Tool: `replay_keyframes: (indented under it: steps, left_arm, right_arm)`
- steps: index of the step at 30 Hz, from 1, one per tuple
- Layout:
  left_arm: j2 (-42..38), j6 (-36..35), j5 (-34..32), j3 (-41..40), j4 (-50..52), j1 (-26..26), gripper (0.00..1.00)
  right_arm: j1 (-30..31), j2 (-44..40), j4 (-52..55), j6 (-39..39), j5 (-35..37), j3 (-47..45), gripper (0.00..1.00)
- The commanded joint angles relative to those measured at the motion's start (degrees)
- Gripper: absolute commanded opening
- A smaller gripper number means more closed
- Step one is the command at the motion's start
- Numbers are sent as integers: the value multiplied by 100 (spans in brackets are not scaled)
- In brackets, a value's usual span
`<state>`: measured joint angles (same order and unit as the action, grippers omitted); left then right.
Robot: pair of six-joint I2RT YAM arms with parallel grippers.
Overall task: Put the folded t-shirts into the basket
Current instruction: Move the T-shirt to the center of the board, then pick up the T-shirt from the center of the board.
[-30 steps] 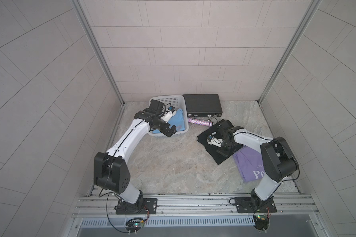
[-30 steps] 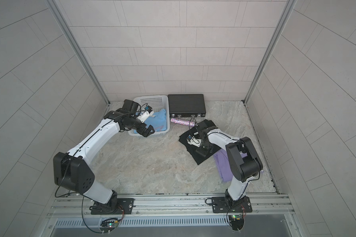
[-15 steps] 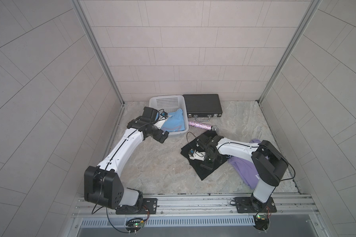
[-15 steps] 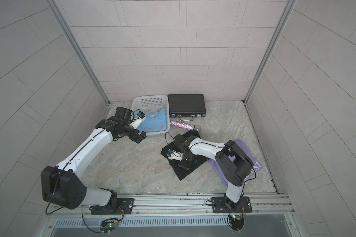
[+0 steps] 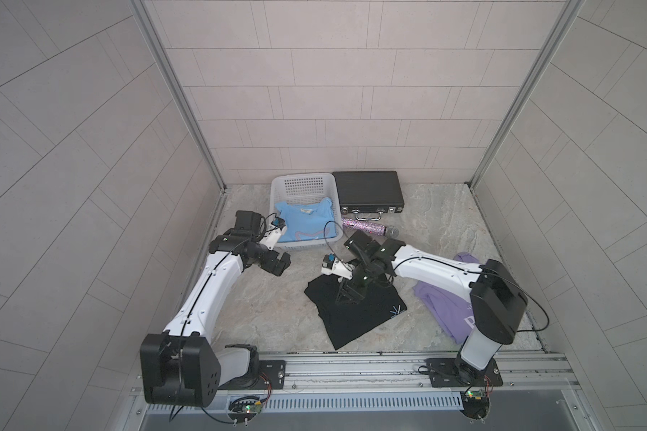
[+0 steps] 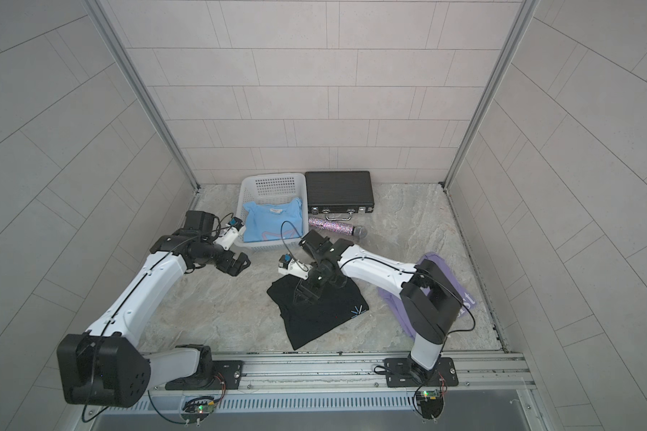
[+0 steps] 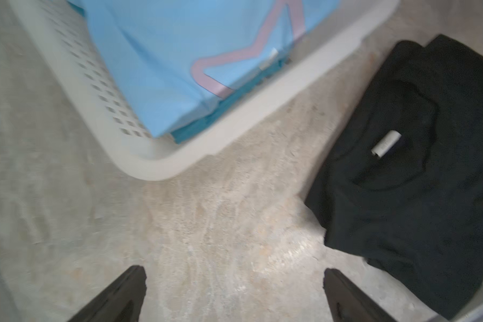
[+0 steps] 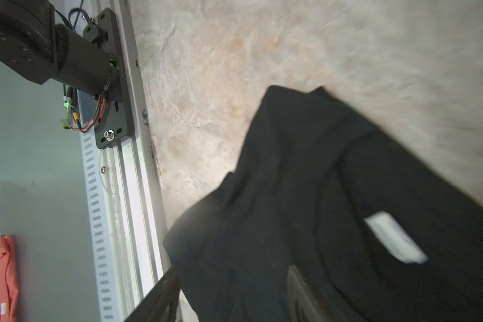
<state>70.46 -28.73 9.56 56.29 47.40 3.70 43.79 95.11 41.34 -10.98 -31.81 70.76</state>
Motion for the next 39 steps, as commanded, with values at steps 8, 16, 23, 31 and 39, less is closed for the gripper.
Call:
replay_keyframes:
  steps: [8, 16, 23, 31, 39]
  left_arm:
    - [393, -529, 681, -802, -533, 1403, 100]
    - [1407, -518, 221, -613, -903, 1805, 96]
    - [1726, -418, 288, -675, -1313, 1866, 96]
    - [2133, -493, 80, -558, -1505, 1990, 99]
    - [2389, -506, -83, -485, -1586, 2189, 84]
  right_arm:
    - [-2214, 118, 195, 185, 400, -243, 77]
    - [-2285, 756, 86, 427, 898, 60, 81]
    - [-2156, 1023, 29, 370, 730, 142, 80]
    - [-2029, 1458, -60, 494, 430, 302, 75]
    - [-1795, 1645, -160, 453, 590, 256, 70]
